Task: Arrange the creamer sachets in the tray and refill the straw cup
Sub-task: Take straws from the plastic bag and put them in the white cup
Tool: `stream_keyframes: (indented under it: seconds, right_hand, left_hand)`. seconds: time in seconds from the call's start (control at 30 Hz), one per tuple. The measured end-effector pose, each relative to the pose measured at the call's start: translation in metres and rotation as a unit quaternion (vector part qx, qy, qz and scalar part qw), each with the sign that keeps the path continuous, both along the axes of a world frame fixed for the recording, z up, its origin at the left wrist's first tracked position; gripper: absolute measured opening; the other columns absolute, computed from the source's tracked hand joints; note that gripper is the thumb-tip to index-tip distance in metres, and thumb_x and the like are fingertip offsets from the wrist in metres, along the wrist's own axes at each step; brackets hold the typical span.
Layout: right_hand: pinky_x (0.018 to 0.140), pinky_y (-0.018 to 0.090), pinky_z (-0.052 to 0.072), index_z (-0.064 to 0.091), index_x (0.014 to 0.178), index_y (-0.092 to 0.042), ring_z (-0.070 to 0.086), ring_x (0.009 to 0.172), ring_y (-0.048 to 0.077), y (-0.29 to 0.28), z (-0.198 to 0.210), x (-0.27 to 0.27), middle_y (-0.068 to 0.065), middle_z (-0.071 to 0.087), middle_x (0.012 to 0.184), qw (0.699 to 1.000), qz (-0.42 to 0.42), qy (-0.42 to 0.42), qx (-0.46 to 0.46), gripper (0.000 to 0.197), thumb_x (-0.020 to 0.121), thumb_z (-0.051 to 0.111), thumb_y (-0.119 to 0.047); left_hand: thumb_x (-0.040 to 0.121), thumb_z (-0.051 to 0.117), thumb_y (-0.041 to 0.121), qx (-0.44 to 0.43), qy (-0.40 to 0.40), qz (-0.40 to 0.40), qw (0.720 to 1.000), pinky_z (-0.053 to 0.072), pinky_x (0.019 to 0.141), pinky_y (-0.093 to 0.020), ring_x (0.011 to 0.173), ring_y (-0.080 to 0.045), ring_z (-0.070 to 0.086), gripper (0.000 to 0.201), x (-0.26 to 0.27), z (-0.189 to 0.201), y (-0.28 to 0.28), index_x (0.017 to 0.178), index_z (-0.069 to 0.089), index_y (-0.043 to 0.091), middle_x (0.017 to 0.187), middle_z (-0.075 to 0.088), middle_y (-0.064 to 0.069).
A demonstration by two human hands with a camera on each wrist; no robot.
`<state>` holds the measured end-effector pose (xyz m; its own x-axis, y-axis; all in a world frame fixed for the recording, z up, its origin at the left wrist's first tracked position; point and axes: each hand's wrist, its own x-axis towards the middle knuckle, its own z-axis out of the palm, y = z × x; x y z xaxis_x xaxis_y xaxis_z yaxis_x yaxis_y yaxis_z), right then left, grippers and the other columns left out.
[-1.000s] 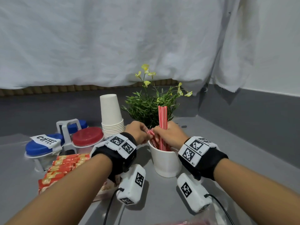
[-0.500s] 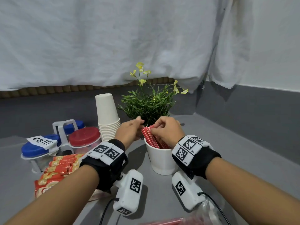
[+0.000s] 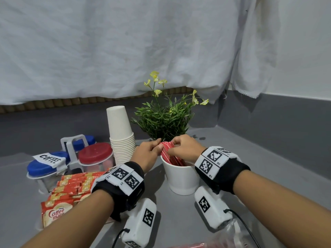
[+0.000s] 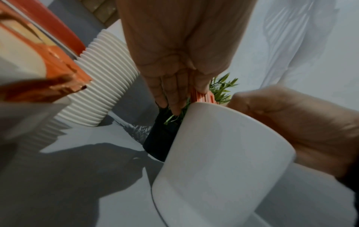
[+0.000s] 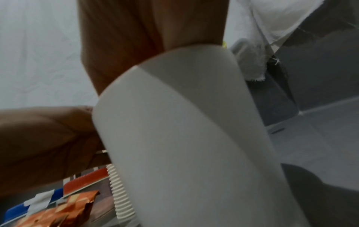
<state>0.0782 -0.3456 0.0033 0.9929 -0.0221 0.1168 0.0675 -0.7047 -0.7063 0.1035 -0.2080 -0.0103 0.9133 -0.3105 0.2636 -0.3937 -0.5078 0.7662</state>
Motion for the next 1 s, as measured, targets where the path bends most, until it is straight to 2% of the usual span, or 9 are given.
stream_keyframes:
  seconds: [0.1, 0.23, 0.4, 0.47, 0.57, 0.77, 0.83, 0.9, 1.0]
  right_hand:
    - [0.079, 0.034, 0.049, 0.062, 0.094, -0.013, 0.061, 0.087, 0.023, -0.001, 0.003, -0.001, 0.009, 0.062, 0.089, 0.989, 0.055, 0.082, -0.111, 0.019, 0.08, 0.063, -0.025]
    - [0.094, 0.033, 0.045, 0.051, 0.123, -0.013, 0.057, 0.109, 0.025, 0.003, 0.001, 0.002, 0.01, 0.06, 0.116, 0.975, 0.066, 0.091, -0.191, 0.04, 0.084, 0.062, -0.018]
    - [0.102, 0.034, 0.04, 0.04, 0.134, -0.014, 0.051, 0.119, 0.025, 0.004, -0.001, 0.002, 0.009, 0.054, 0.129, 0.992, 0.045, 0.024, -0.117, 0.048, 0.09, 0.057, -0.016]
    - [0.102, 0.037, 0.041, 0.04, 0.133, -0.014, 0.052, 0.117, 0.024, 0.003, -0.002, 0.003, 0.008, 0.054, 0.128, 0.995, 0.04, 0.017, -0.089, 0.047, 0.089, 0.057, -0.018]
    - [0.098, 0.039, 0.045, 0.045, 0.122, -0.012, 0.056, 0.106, 0.022, 0.001, -0.001, 0.004, 0.006, 0.057, 0.115, 0.997, 0.034, 0.03, -0.055, 0.044, 0.084, 0.065, -0.021]
    - [0.093, 0.044, 0.049, 0.06, 0.108, -0.009, 0.063, 0.099, 0.027, -0.001, -0.005, 0.008, 0.013, 0.066, 0.105, 1.0, -0.004, 0.004, -0.005, 0.034, 0.077, 0.072, -0.015]
    - [0.091, 0.036, 0.051, 0.067, 0.104, -0.01, 0.065, 0.096, 0.024, -0.003, -0.007, 0.006, 0.011, 0.07, 0.099, 0.998, -0.034, -0.046, 0.028, 0.027, 0.078, 0.071, -0.017]
    - [0.091, 0.029, 0.048, 0.07, 0.104, -0.015, 0.062, 0.102, 0.019, -0.003, -0.007, 0.003, 0.006, 0.071, 0.1, 0.994, -0.065, -0.091, 0.008, 0.022, 0.083, 0.065, -0.02]
    - [0.101, 0.038, 0.044, 0.069, 0.11, -0.022, 0.053, 0.116, 0.021, -0.001, -0.009, 0.001, 0.004, 0.069, 0.109, 0.994, -0.059, -0.089, -0.009, 0.026, 0.088, 0.056, -0.017]
  left_hand:
    - [0.096, 0.046, 0.016, -0.011, -0.006, 0.004, 1.0, 0.037, 0.109, -0.036, 0.124, -0.02, 0.052, 0.038, 0.0, -0.002, 0.0, 0.134, 0.049, 0.008, 0.137, 0.052, -0.006]
    - [0.098, 0.042, 0.016, -0.018, -0.024, 0.0, 1.0, 0.037, 0.109, -0.034, 0.127, -0.02, 0.049, 0.039, -0.002, -0.002, -0.001, 0.135, 0.046, 0.01, 0.139, 0.05, -0.004]
    - [0.098, 0.039, 0.008, -0.073, -0.052, -0.009, 0.996, 0.04, 0.075, 0.003, 0.113, -0.008, 0.049, 0.04, -0.004, 0.004, -0.001, 0.138, 0.04, 0.008, 0.137, 0.049, -0.007]
    - [0.097, 0.04, 0.008, -0.05, -0.074, -0.004, 0.996, 0.039, 0.088, -0.002, 0.121, -0.011, 0.048, 0.04, -0.005, 0.005, -0.002, 0.138, 0.041, 0.009, 0.14, 0.048, -0.006]
    - [0.098, 0.04, 0.012, -0.015, -0.081, 0.005, 0.997, 0.03, 0.112, -0.026, 0.134, -0.016, 0.04, 0.041, -0.005, 0.003, -0.002, 0.139, 0.041, 0.012, 0.143, 0.044, -0.005]
    - [0.099, 0.039, 0.02, -0.001, -0.074, 0.01, 0.997, 0.028, 0.112, -0.026, 0.136, -0.017, 0.037, 0.042, -0.006, 0.001, 0.0, 0.141, 0.037, 0.015, 0.145, 0.042, -0.003]
    - [0.1, 0.036, 0.025, 0.03, -0.064, -0.006, 0.997, 0.025, 0.113, -0.026, 0.137, -0.016, 0.035, 0.044, -0.007, -0.001, 0.002, 0.143, 0.033, 0.018, 0.147, 0.039, -0.002]
    - [0.1, 0.033, 0.027, 0.073, -0.057, -0.023, 0.995, 0.024, 0.111, -0.024, 0.138, -0.017, 0.033, 0.046, -0.009, -0.003, 0.003, 0.145, 0.027, 0.018, 0.148, 0.037, -0.002]
    - [0.1, 0.032, 0.026, 0.121, -0.066, -0.035, 0.99, 0.024, 0.109, -0.024, 0.137, -0.02, 0.035, 0.048, -0.012, -0.005, 0.003, 0.147, 0.022, 0.018, 0.149, 0.037, -0.005]
